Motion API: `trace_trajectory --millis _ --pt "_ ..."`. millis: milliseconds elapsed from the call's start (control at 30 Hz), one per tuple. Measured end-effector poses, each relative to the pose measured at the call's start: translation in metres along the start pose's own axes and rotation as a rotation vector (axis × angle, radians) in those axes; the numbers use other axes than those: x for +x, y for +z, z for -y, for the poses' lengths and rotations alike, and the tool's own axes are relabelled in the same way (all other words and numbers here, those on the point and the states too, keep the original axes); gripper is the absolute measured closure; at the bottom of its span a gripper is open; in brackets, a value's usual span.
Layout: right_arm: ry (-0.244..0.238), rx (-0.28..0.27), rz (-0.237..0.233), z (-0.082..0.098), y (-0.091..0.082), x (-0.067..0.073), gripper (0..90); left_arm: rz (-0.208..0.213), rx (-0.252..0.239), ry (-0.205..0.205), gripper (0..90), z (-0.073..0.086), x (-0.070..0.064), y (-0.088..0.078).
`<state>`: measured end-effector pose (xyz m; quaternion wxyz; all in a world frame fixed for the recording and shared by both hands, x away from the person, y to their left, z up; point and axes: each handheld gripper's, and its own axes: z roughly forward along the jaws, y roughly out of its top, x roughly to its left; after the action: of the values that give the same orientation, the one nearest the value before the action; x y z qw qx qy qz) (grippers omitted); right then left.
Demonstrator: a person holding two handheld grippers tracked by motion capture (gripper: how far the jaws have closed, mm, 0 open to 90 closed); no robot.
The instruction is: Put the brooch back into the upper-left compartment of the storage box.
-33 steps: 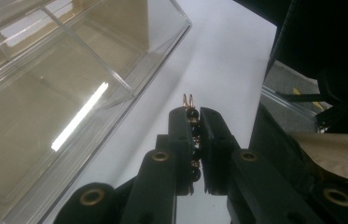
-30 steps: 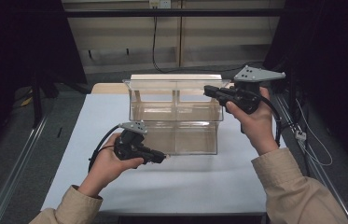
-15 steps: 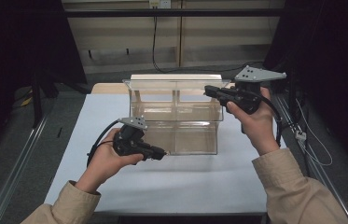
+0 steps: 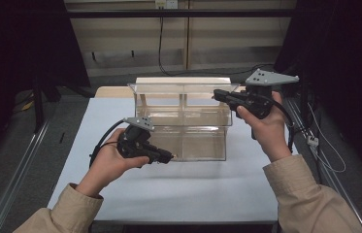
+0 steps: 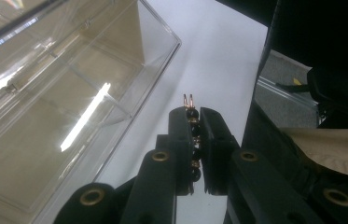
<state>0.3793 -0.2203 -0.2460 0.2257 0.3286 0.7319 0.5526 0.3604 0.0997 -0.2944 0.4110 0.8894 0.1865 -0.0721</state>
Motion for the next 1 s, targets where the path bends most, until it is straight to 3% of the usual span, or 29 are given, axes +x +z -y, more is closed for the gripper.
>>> trace_trajectory --millis 267,367,400,700,767,800,967,1000 --pt "0.001 0.006 0.001 0.001 0.000 -0.001 90.0 -0.004 0.004 0.009 83.9 -0.008 0.002 -0.007" --pt "0.001 0.006 0.000 0.001 0.000 0.000 90.0 -0.030 0.014 0.013 84.0 -0.011 0.000 -0.011" --pt "0.000 0.006 0.001 0.001 0.000 0.000 90.0 -0.010 0.002 0.009 83.9 -0.011 0.000 -0.011" --pt "0.002 0.002 -0.002 0.001 -0.001 0.000 90.0 -0.009 0.005 0.025 83.9 -0.017 0.000 -0.014" --pt "0.003 0.001 -0.004 0.001 -0.001 0.001 90.0 -0.028 0.016 0.029 83.9 -0.020 -0.001 -0.015" --pt "0.000 0.002 -0.005 0.000 -0.001 0.001 90.0 -0.012 0.008 0.029 83.9 -0.020 -0.001 -0.015" --pt "-0.003 0.005 -0.006 0.001 -0.001 0.002 90.0 -0.009 0.001 0.032 84.0 -0.024 -0.003 -0.017" --pt "-0.004 0.006 -0.007 0.001 -0.001 0.002 90.0 -0.025 0.013 0.038 83.9 -0.025 -0.003 -0.018"
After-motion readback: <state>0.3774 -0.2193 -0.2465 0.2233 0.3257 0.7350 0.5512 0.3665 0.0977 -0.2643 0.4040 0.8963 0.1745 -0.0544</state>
